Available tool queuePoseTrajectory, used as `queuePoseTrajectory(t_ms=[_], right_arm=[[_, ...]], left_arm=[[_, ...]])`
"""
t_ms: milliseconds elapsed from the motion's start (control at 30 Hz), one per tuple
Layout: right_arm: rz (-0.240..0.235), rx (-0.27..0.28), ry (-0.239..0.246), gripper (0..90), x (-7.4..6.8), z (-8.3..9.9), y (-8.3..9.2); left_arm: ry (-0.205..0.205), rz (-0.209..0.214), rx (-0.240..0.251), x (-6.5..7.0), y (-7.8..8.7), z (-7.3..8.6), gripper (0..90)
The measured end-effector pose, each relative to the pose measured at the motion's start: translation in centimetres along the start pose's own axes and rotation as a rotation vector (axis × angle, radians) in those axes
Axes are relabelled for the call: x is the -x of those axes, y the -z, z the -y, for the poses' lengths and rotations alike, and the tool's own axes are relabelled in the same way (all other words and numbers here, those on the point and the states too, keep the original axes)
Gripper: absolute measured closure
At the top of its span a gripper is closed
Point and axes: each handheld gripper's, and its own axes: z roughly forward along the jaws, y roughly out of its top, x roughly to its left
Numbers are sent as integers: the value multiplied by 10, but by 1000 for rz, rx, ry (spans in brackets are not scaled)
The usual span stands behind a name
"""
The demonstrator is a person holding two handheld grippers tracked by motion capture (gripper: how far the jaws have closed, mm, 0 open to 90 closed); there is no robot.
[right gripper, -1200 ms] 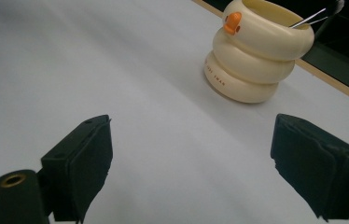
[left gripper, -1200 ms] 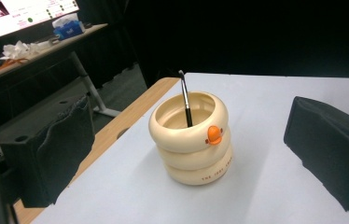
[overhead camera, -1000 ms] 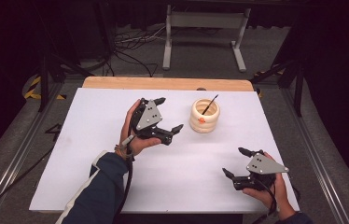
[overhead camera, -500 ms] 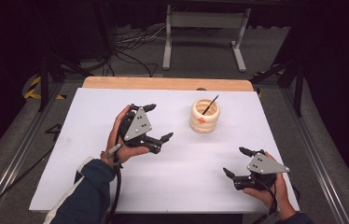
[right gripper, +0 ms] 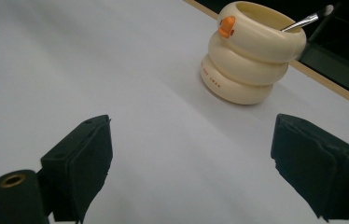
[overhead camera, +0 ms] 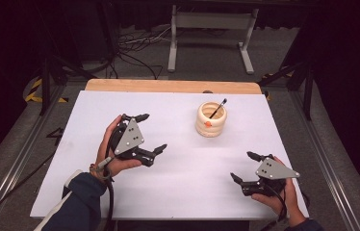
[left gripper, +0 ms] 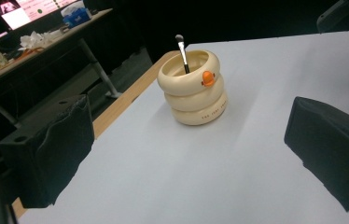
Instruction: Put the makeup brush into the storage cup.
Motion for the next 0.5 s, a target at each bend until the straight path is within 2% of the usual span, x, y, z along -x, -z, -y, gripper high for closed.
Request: queuePoseTrajectory(t_ms=[167,500], right_arm=[[4,1,-5,136,1,1,1],[5,-4,-7,136,1,1,0]], left_arm=[[10,-5,-11,0,9,8,22],[-8,-37,-62,0,27,26,22]])
